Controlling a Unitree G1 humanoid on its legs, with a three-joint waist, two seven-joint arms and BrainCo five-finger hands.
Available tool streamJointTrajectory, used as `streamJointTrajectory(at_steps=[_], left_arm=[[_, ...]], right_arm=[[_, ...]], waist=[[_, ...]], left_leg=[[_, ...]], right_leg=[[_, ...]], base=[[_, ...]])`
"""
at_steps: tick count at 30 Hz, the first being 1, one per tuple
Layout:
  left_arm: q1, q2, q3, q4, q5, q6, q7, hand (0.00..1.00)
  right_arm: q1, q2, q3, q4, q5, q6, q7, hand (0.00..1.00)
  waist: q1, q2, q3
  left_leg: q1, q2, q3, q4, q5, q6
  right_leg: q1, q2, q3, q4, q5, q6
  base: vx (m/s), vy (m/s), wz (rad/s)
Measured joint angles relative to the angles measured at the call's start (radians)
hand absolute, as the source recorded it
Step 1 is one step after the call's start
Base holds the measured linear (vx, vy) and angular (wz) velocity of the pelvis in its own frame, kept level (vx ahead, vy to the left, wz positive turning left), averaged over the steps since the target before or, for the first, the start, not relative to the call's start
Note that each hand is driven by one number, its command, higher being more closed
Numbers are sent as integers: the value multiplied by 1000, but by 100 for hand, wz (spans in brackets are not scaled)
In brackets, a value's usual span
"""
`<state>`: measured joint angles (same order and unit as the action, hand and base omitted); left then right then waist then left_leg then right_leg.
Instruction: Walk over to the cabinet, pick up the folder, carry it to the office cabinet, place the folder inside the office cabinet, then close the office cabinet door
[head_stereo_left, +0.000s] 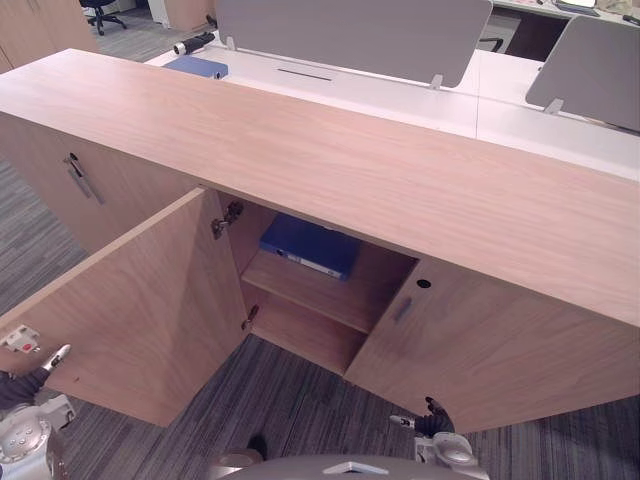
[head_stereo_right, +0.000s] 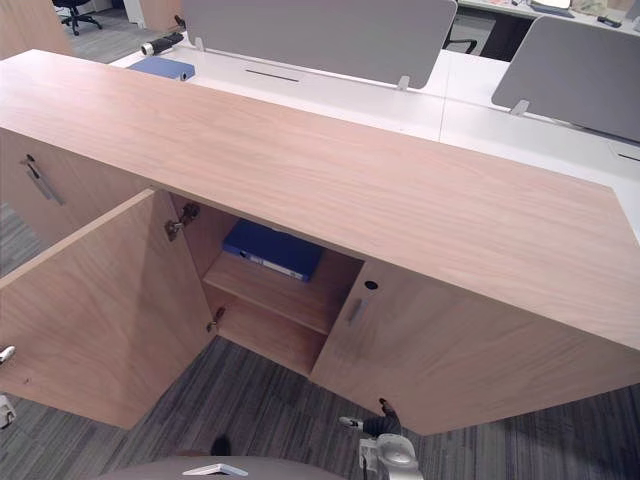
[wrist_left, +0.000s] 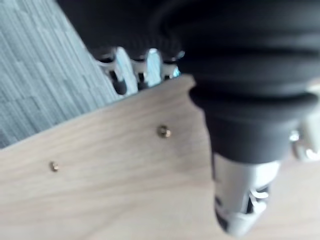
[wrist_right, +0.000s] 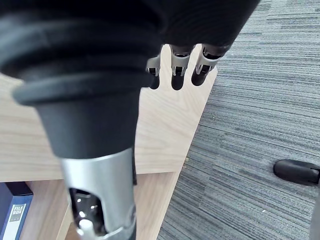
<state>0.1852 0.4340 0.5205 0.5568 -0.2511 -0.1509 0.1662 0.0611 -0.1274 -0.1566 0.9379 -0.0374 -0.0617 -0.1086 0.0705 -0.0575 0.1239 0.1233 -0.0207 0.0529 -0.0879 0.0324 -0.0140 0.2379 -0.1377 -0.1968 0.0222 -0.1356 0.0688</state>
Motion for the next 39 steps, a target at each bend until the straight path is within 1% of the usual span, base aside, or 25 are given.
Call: streamJointTrajectory(at_steps=[2,3,5,7,13,16,19,22,27,30,34,39], left_arm=[[12,7,-24,0,0,2,-6,0],[24,11,-39,0,0,3,-12,0],[46,13,-59,0,0,8,-20,0],[53,13,-68,0,0,15,-22,0],[93,8,-130,0,0,23,-39,0],[103,-29,-141,0,0,24,-43,0],[128,-60,-175,-5,0,24,-45,0],[163,-100,-193,-58,-1,25,-49,0],[205,-137,-238,-106,-1,25,-71,0],[230,-144,-289,-113,0,25,-87,0],[259,-197,-324,-113,1,26,-94,0],[284,-260,-375,-122,31,40,-118,0]], right_arm=[[4,0,3,0,-1,0,1,0],[5,0,12,0,-1,0,2,0],[6,1,23,0,-2,0,7,0],[8,2,31,0,-8,0,16,0],[9,3,35,0,-9,0,25,0],[12,3,35,0,-9,0,35,0],[15,3,35,0,-9,0,35,0],[25,11,36,0,-9,0,35,0],[34,34,36,0,-9,1,36,0],[32,41,37,0,-9,0,37,0],[36,39,36,0,-9,1,35,0],[53,41,36,-20,-8,4,35,0]], waist=[[7,0,0],[12,-4,-3],[13,-1,-3],[14,-4,-6],[15,8,-12],[15,23,-24],[15,37,-36],[14,38,-37],[13,40,-40],[13,42,-42],[9,48,-51],[-8,59,-57]], left_leg=[[-1,0,3,0,0,0],[-3,2,8,0,0,0],[-4,2,16,0,0,0],[-4,2,24,0,1,1],[-6,-2,39,0,6,6],[-14,-5,47,0,10,9],[-19,-6,55,0,15,14],[-21,-7,56,0,20,17],[-32,-8,53,0,31,17],[-38,-8,54,0,36,18],[-43,-8,60,0,37,20],[-48,-12,60,0,36,22]], right_leg=[[-4,0,5,1,0,1],[-10,0,11,3,1,1],[-17,0,20,3,2,4],[-23,-1,27,5,3,5],[-34,-7,47,7,13,14],[-47,-12,56,7,14,15],[-58,-16,71,7,22,19],[-61,-16,77,8,24,18],[-72,-15,80,16,24,18],[-85,-15,88,27,24,18],[-100,-12,111,30,21,22],[-105,-11,131,30,21,23]], base=[[-34,-21,-6],[-45,-17,-12],[-43,-12,-12],[-38,-7,-9],[-53,5,-8],[-58,17,-7],[-44,18,-8],[-45,12,-2],[-47,4,4],[-45,6,-1],[-37,12,-9],[-12,3,1]])
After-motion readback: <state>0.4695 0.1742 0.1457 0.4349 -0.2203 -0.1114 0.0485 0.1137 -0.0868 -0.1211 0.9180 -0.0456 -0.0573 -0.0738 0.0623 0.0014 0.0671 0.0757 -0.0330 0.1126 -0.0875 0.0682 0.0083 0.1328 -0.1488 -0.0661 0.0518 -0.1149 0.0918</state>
